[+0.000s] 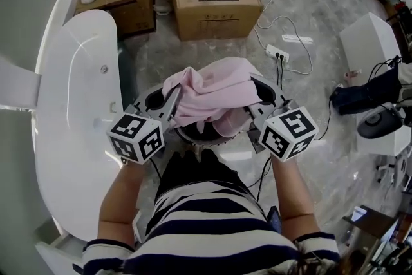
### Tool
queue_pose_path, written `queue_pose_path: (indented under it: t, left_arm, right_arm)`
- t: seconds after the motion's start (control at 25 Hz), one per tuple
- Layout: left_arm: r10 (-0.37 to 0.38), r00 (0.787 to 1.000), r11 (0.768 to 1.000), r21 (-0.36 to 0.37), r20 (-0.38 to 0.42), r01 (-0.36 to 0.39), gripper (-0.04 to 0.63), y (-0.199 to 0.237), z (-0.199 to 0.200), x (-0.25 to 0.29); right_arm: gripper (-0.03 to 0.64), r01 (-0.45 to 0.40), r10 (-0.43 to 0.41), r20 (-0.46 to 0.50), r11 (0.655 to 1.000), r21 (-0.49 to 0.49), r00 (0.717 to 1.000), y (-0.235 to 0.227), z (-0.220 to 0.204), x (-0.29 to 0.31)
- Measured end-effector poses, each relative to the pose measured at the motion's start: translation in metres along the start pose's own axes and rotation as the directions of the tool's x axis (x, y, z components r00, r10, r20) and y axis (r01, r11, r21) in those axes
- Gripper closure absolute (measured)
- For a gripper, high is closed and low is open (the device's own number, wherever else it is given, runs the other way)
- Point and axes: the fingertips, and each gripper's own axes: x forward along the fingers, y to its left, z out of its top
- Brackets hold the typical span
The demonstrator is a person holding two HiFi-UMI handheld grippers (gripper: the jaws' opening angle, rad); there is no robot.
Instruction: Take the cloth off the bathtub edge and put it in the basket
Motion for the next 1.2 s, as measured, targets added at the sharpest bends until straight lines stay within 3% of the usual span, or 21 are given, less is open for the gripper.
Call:
queue_pose_path:
  t: [0.36, 0.64, 1.2]
  left_arm:
    - [-0.008, 0.992, 1.0, -0.027, -0.123, 0.005, 0.565, 0.035, -0.052, 0.017]
    - [0.02, 0.968, 0.999, -0.029, -0.249, -0.028, 0.565, 0.045, -0.111, 0.036]
    - [0.058, 0.875, 0.988, -0.098, -0.48, -0.119, 0.565, 0.059, -0.23, 0.066]
  right_arm:
    - [0.558, 0.073, -0.063, -0.115, 0.994, 0.085, 0.991, -0.011, -0.083, 0.023]
    - [0.557, 0.081, -0.047, -0.237, 0.988, 0.134, 0.97, -0.026, -0.154, 0.034]
    - [0.557, 0.082, 0.005, -0.472, 0.983, 0.164, 0.882, -0.053, -0.286, 0.053]
